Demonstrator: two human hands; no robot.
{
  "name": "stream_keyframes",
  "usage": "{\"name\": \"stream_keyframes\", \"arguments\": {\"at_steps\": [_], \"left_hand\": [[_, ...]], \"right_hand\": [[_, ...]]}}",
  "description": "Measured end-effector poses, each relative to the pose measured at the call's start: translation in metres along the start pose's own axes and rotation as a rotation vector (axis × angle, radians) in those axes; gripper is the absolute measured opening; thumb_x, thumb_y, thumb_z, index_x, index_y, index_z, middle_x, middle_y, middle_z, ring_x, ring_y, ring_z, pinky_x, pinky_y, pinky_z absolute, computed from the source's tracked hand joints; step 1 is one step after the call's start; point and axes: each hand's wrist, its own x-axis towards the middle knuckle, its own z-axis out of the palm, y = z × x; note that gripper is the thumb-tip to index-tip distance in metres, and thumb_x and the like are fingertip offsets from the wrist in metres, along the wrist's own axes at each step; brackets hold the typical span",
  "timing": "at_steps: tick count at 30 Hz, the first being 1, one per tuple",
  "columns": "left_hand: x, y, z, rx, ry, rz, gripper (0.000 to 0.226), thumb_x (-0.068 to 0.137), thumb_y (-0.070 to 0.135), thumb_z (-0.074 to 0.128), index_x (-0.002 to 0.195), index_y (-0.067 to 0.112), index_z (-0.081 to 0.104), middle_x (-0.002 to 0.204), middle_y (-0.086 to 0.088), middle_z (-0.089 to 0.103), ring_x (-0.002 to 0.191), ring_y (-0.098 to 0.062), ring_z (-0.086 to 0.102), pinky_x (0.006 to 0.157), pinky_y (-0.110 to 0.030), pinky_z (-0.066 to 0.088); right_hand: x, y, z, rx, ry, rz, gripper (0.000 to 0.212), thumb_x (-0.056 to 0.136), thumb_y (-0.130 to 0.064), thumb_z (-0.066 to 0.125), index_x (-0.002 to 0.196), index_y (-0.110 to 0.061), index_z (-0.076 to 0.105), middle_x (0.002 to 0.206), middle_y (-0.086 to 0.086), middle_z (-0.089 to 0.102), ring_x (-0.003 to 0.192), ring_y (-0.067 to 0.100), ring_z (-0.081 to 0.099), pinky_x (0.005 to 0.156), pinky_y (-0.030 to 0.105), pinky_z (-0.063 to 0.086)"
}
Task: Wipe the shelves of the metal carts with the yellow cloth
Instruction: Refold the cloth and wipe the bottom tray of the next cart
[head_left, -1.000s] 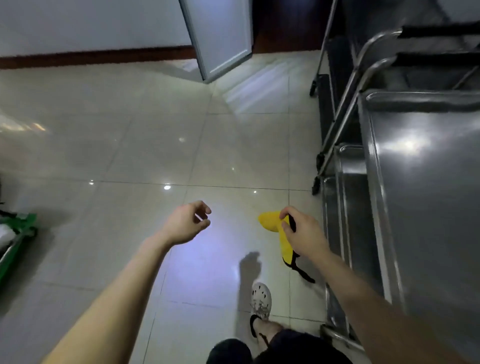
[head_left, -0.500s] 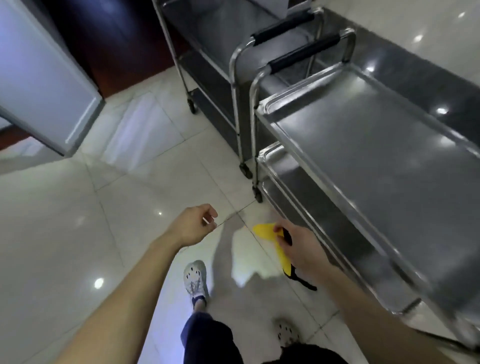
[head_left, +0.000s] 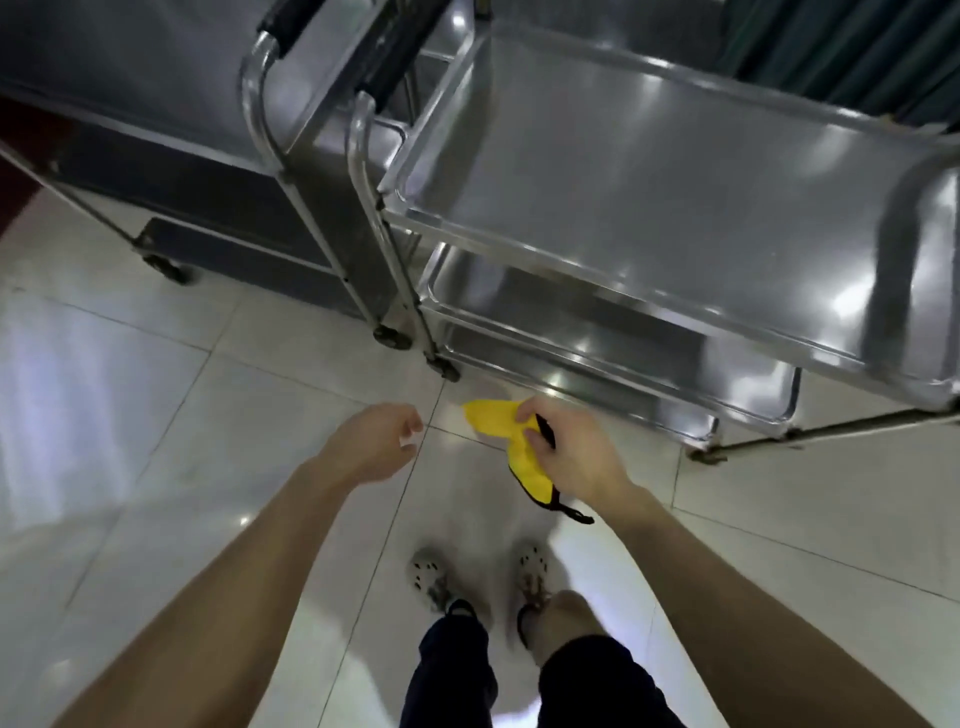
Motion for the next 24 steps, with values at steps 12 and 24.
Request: {"name": "stream_keyframes", "arguments": {"at_steps": [12,24], "left_hand": [[0.140,0.007,0.053,0.081,-0.049,0.120,0.043,0.084,0.025,0.084,0.125,0.025,0.071,0.131,-0.003,0.059,0.128,-0.028,0.058,0.099,-0.042,0.054],[0.425,-0.043,0.254,-0.420,0.211,0.064,0.034,0.103,0.028,0.072,0.133,0.015,0.065,0.113,-0.010,0.073,0.098,-0.029,0.068,0.084,-0.041,0.054]], "right_hand": [[0.021,0.034,0.047,0.104,0.106,0.020,0.027,0.103,-0.013,0.058,0.114,-0.037,0.062,0.088,-0.036,0.058,0.064,0.002,0.052,0.059,0.014,0.034],[0.190,0.310,0.235,0.359,0.307,0.368,0.030,0.099,-0.015,0.072,0.126,-0.020,0.061,0.078,0.006,0.064,0.068,0.017,0.062,0.060,0.038,0.049]]}}
